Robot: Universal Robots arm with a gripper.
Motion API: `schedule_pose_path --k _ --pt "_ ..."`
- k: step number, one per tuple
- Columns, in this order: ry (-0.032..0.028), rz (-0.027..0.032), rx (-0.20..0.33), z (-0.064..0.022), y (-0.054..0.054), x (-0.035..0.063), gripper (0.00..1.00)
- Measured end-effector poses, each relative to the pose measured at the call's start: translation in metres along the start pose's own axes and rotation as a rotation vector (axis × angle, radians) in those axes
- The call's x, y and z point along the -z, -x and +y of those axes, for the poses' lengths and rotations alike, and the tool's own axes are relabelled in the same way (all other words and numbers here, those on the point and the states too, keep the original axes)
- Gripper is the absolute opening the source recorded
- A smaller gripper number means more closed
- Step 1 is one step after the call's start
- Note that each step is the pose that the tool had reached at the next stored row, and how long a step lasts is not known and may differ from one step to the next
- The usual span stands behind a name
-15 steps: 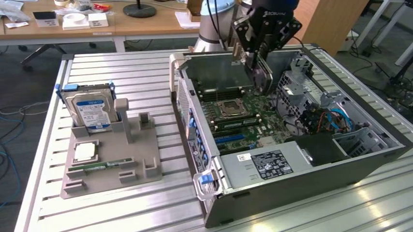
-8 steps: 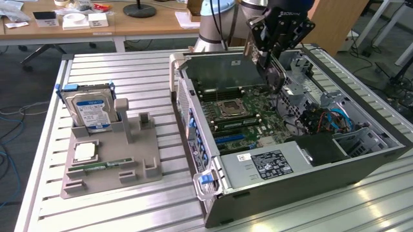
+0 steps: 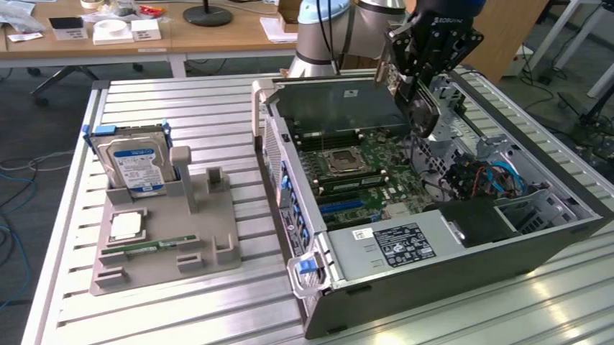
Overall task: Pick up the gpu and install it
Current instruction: 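Pick up the gpu and move the gpu toward the slot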
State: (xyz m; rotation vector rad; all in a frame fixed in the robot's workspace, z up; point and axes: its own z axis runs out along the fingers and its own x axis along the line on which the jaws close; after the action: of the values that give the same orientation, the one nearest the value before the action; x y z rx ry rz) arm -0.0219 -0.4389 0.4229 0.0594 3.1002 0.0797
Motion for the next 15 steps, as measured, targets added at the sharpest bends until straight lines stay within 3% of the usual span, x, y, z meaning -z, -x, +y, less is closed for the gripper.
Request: schedule_pose_path --k 7,15 --pt "0.0 0.0 0.0 0.0001 0.001 -0.0001 0.27" --pt "0.0001 -0.0001 0.0 0.0011 0.028 -0.0012 0.27"
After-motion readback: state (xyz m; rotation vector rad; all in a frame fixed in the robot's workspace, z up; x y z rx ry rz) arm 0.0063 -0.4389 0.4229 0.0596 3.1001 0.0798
